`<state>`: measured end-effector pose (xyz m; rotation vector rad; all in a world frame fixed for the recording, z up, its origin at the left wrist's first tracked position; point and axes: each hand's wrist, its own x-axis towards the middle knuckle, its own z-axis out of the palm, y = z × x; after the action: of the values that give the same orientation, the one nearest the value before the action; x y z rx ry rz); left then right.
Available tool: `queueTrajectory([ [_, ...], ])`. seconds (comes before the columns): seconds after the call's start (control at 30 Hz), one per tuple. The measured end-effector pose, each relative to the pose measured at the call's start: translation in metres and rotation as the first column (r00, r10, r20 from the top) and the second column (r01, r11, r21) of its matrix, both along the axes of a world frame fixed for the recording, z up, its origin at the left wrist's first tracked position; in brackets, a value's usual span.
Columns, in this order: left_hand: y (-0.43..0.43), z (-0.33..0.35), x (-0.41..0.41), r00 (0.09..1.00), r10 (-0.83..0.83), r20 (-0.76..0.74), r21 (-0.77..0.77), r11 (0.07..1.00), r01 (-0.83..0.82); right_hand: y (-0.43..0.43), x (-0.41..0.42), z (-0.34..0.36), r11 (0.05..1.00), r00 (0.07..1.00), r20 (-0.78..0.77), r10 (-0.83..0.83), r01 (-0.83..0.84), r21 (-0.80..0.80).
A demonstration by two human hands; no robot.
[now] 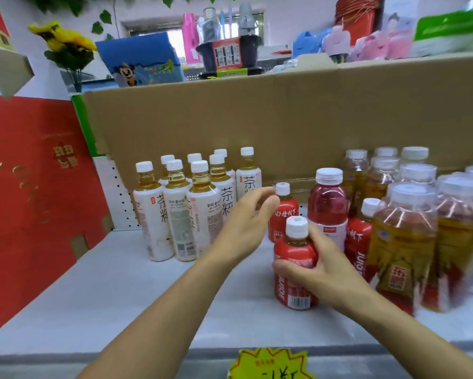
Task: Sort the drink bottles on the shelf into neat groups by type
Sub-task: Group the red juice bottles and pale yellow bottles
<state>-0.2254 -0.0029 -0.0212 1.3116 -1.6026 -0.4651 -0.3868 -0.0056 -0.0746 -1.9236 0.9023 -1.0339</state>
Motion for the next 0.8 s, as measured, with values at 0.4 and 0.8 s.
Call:
queueTrajectory([
  [0.4,-0.097,-0.008,-0.017,0.991,0.107,0.081,0.278,0.952,-0.125,0.005,-0.025,-0.006,1.0,1.0,0.014,-0.015,0.015,0.022],
  [0.8,0.032,-0.046,0.003,0.969,0.197,-0.151,0.042,0.98,-0.193,0.007,-0.024,-0.012,0.998,0.999,0.046,0.03,-0.033,0.058],
])
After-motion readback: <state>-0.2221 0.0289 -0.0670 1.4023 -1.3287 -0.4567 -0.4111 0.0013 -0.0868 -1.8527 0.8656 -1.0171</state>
